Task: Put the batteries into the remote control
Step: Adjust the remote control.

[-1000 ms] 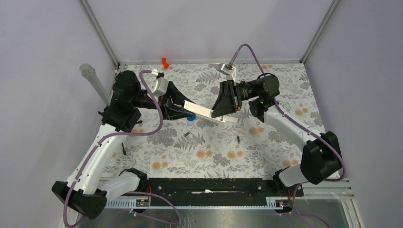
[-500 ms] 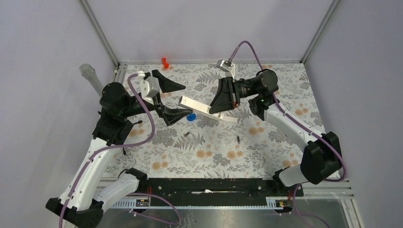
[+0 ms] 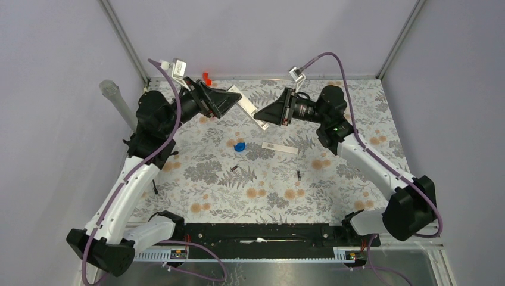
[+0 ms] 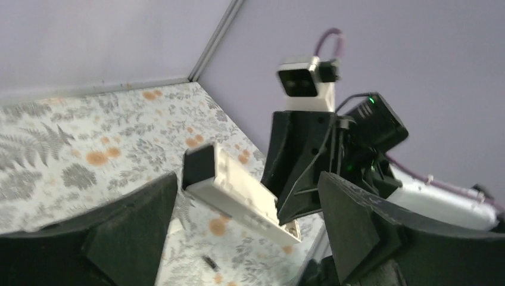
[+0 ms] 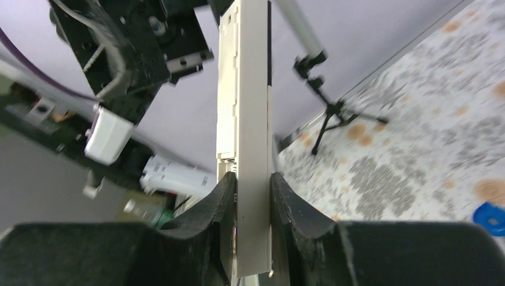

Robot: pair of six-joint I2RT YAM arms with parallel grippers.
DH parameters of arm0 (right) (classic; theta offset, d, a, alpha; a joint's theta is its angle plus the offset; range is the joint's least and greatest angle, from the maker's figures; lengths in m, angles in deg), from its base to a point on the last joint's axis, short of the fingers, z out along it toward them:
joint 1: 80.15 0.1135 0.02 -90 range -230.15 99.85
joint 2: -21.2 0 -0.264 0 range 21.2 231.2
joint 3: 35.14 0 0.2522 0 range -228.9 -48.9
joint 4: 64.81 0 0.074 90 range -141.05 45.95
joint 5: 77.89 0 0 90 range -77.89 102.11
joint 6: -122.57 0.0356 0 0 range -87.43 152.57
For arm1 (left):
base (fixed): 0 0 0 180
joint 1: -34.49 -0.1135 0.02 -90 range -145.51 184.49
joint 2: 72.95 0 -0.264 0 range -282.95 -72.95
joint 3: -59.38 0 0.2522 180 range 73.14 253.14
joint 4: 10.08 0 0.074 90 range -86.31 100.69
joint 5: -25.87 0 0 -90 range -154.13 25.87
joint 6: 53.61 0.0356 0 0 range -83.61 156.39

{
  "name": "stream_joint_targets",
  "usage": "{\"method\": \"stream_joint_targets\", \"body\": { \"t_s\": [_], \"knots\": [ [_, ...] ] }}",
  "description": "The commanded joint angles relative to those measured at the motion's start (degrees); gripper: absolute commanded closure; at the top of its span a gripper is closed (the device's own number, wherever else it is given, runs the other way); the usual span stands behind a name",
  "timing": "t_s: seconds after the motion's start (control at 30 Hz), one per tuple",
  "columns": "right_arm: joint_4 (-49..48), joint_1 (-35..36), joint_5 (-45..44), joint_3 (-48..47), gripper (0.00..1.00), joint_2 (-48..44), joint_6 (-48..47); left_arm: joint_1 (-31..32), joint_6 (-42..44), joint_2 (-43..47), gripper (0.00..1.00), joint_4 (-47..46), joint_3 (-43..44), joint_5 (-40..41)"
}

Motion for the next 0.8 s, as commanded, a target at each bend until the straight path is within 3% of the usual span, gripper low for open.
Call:
{"method": "stream_joint_targets", "body": {
  "t_s": [0.0, 0.1, 0.37, 0.6, 0.77],
  "knots": [
    [-7.42, -0.16, -15.0, 0.75, 0.9, -5.37, -3.9, 0.19, -17.75, -1.45, 0.11, -5.13, -0.68, 8.85],
    [-7.36, -0.12, -17.44, 1.02, 0.89, -6.33, -4.64, 0.24, -21.08, -3.0, 0.11, -6.39, -0.63, 10.04],
    [-3.88, -0.08, -16.35, -0.64, 0.88, -4.84, -5.14, 2.26, -28.81, -9.84, 0.21, -18.35, 1.0, -1.53],
    [-2.91, 0.01, -13.45, -0.85, 0.86, -4.47, -3.69, 2.93, -27.63, -10.49, 0.16, -22.2, 0.75, -1.39],
    [-2.05, 0.01, -13.26, 0.04, 0.86, -4.77, -3.46, 3.18, -29.52, -12.37, 0.42, -22.75, 0.3, -1.6]
  ]
}}
